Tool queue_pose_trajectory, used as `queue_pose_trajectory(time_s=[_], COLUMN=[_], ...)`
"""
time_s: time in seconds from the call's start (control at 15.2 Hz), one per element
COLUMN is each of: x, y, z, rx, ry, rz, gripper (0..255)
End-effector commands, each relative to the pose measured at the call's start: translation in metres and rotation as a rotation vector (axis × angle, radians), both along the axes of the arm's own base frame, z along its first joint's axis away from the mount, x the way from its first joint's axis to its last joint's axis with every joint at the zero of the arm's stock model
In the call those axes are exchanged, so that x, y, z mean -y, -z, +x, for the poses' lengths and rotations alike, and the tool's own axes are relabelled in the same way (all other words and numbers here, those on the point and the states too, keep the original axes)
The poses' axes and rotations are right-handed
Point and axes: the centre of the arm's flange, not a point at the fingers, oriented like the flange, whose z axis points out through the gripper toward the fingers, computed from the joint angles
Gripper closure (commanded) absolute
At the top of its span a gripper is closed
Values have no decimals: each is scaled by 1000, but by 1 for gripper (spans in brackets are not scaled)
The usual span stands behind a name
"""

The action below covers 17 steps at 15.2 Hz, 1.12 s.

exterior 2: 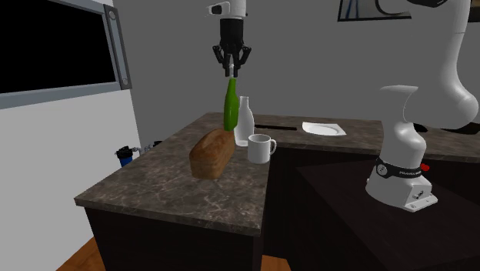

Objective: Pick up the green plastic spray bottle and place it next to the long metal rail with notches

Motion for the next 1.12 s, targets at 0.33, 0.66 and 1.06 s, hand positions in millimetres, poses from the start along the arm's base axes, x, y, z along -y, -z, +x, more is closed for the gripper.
queue_pose_trajectory(time_s=[0.33, 0.66, 1.06], x=[0, 0, 0], y=[-37, -64, -95], z=[0, 0, 0], rx=[0, 0, 0], ry=[0, 0, 0], rz=[0, 0, 0], gripper=[255, 255, 255])
